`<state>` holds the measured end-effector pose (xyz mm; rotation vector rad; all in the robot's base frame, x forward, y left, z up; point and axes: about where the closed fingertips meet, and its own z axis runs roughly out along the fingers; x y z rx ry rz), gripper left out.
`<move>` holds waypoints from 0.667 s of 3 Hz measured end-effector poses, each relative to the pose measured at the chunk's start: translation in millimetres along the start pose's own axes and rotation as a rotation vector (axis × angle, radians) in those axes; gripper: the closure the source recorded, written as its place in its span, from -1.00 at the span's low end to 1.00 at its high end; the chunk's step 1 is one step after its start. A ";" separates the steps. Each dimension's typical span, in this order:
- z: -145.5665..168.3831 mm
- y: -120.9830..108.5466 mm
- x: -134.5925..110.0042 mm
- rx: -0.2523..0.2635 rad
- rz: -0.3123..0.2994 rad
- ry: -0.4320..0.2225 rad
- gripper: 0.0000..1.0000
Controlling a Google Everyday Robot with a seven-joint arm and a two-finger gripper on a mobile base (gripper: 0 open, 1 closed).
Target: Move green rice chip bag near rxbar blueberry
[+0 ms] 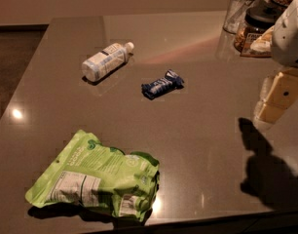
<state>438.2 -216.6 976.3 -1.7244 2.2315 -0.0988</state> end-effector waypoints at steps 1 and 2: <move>0.0 0.0 -0.1 0.000 0.000 0.000 -1.00; 0.4 0.9 -4.1 -0.004 -0.001 -0.006 -1.00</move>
Offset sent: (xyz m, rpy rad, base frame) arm 0.0001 0.0111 -0.0051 0.0194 0.0314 0.0110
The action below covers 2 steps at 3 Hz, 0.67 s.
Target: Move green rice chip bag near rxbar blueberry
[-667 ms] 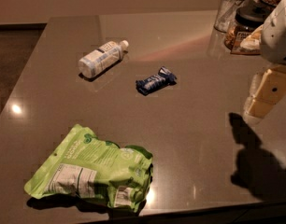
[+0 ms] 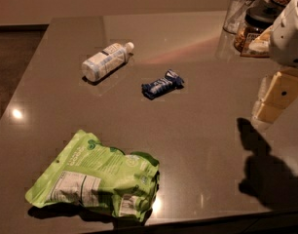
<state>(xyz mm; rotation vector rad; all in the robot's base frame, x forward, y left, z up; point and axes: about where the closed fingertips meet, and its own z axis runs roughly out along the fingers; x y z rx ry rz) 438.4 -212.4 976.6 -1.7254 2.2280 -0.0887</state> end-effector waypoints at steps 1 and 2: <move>3.3 9.9 -19.9 -0.037 -0.028 -0.035 -1.00; 11.7 28.5 -51.2 -0.092 -0.077 -0.077 -1.00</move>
Offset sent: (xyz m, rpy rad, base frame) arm -0.0237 0.0988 -0.0207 0.1125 0.1284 0.1969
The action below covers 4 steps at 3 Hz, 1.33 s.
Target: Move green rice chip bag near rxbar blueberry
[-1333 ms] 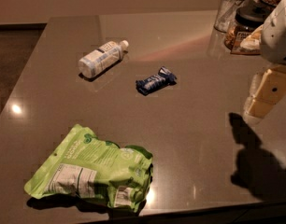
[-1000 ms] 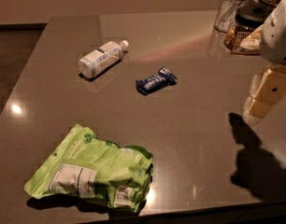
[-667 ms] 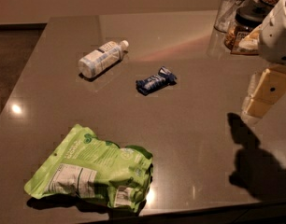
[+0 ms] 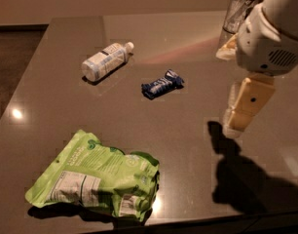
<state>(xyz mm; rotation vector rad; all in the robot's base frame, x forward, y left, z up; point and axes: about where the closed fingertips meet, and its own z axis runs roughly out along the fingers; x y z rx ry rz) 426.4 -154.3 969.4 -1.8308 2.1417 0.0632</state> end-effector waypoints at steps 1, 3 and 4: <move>22.1 27.5 -43.2 -0.072 -0.083 -0.047 -1.00; 58.7 76.4 -87.5 -0.181 -0.194 -0.070 -1.00; 79.8 104.1 -101.4 -0.243 -0.246 -0.060 -1.00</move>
Offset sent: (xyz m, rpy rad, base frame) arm -0.0458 0.1146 -0.0434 0.0789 0.1243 0.2589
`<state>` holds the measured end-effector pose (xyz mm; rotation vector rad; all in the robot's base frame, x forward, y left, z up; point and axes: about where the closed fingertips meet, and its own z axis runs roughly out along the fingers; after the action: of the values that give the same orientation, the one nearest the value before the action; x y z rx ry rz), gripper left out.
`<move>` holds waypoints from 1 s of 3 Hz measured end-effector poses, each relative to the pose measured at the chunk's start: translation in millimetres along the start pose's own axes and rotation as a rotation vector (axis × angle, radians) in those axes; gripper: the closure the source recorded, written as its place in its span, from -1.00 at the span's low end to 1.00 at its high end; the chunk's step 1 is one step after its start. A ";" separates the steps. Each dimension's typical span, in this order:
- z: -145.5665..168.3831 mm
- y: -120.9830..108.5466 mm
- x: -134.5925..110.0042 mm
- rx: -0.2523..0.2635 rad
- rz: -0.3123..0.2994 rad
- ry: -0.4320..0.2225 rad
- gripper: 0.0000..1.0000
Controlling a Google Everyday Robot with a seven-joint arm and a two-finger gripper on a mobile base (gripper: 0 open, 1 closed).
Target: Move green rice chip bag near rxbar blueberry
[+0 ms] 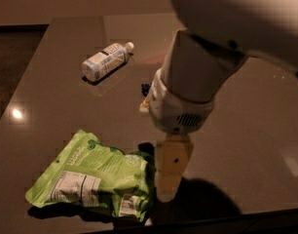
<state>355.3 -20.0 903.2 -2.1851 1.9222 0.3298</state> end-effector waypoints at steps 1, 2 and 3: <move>20.1 13.4 -11.1 -0.048 -0.031 0.009 -1.00; 37.2 17.1 -25.5 -0.060 -0.020 0.015 -1.00; 45.8 15.7 -33.4 -0.058 -0.002 0.023 -1.00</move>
Offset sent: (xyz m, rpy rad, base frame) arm -0.0259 0.0441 -0.0449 -0.0258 0.0885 0.0237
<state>334.4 23.5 869.5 -2.2355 1.9462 0.3662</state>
